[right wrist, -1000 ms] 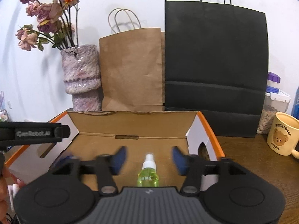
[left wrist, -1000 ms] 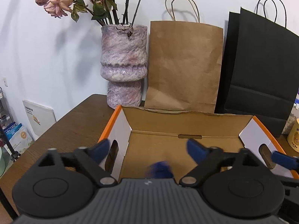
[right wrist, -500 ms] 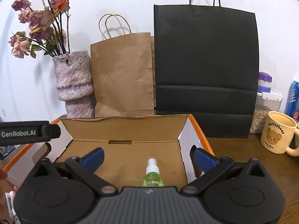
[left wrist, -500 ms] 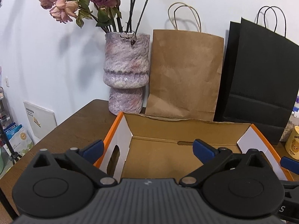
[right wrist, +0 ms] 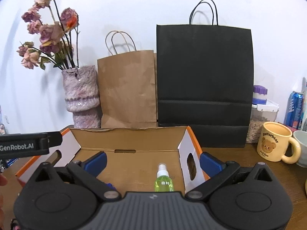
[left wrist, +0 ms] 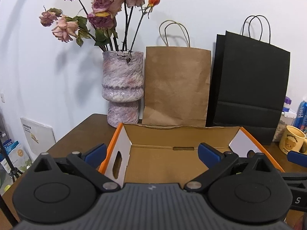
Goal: Organize rigid objects
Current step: 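Withdraw both open tools from the box back toward the table items, then grasp the clear tape roll with the right tool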
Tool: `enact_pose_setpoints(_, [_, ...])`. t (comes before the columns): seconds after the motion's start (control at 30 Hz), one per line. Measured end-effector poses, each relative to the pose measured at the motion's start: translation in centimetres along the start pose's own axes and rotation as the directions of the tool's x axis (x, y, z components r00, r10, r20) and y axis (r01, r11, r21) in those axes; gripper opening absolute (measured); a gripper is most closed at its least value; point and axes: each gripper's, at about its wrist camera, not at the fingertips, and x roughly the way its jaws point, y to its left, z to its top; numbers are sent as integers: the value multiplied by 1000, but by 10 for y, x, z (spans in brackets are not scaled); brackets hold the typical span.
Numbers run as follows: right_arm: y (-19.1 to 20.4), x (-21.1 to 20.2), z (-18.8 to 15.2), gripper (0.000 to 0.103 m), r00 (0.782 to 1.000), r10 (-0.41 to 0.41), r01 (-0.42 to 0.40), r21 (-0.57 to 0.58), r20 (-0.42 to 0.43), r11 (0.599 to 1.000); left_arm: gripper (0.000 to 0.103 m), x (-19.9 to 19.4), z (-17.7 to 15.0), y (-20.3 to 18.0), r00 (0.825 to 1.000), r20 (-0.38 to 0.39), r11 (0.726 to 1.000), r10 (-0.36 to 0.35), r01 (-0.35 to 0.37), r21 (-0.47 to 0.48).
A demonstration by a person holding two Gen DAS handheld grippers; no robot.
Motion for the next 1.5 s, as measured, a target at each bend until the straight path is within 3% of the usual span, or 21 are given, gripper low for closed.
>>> enact_pose_setpoints(0.47, [-1, -71, -32, 103, 1000, 20, -21, -80, -4, 997, 103, -62, -22, 18, 1000, 22, 1000, -13, 13, 13])
enact_pose_setpoints(0.93, [-8, -120, -75, 103, 998, 10, -15, -89, -57, 996, 103, -112, -64, 42, 1000, 21, 999, -13, 12, 49])
enact_pose_setpoints(1.5, [-4, -144, -107, 103, 991, 4, -14, -80, -132, 997, 103, -120, -100, 78, 998, -70, 999, 7, -5, 34])
